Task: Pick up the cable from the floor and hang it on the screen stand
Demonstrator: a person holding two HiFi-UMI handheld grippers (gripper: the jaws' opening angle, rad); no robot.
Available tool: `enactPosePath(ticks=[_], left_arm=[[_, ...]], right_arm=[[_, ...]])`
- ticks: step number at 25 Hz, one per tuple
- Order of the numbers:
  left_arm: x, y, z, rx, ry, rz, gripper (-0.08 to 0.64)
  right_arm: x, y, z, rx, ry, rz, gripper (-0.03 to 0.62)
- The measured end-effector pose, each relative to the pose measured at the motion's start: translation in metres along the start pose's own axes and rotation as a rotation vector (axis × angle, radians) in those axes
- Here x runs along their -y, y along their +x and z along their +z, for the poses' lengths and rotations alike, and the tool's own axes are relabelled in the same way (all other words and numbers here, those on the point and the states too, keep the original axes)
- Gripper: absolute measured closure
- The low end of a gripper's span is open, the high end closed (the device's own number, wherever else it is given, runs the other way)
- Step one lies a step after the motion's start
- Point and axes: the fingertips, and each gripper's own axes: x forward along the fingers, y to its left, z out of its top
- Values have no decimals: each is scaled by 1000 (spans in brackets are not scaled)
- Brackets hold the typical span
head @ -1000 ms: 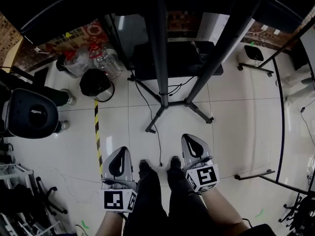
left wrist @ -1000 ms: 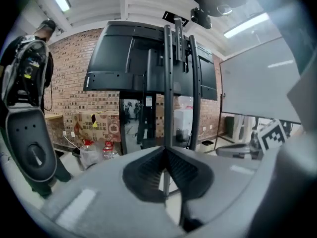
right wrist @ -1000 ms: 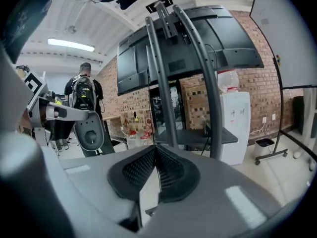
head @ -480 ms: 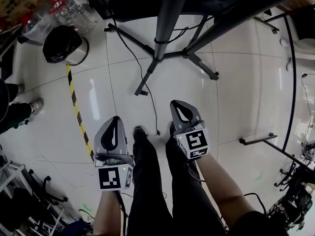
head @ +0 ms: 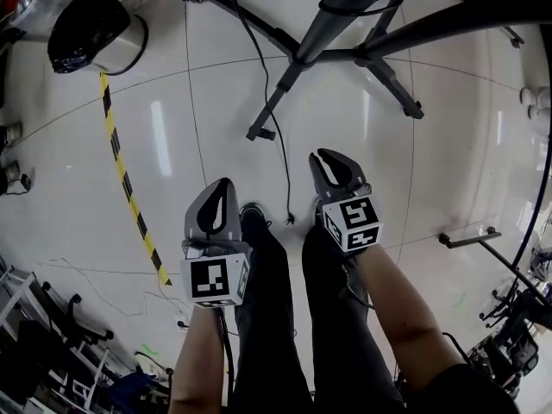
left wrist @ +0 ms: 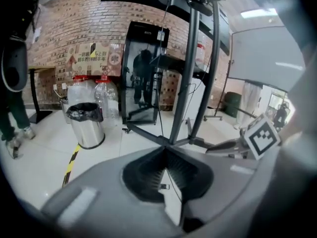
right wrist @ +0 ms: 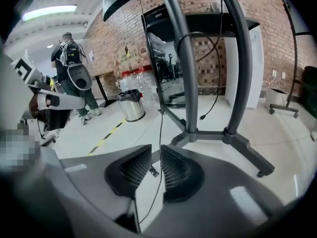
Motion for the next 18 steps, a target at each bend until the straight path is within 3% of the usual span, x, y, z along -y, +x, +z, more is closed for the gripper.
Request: enactPosePath(ticks=[7, 13, 18], left_arm=[[-10, 26, -60, -72, -15, -36, 555], [-26, 54, -87, -77, -18, -52, 555], [-33, 82, -98, -84, 3, -80, 555]], right_arm=[[-9, 63, -76, -148, -1, 73, 528], [-16, 117, -132, -289, 45, 175, 511], [-10, 143, -161, -338, 68, 152, 511]])
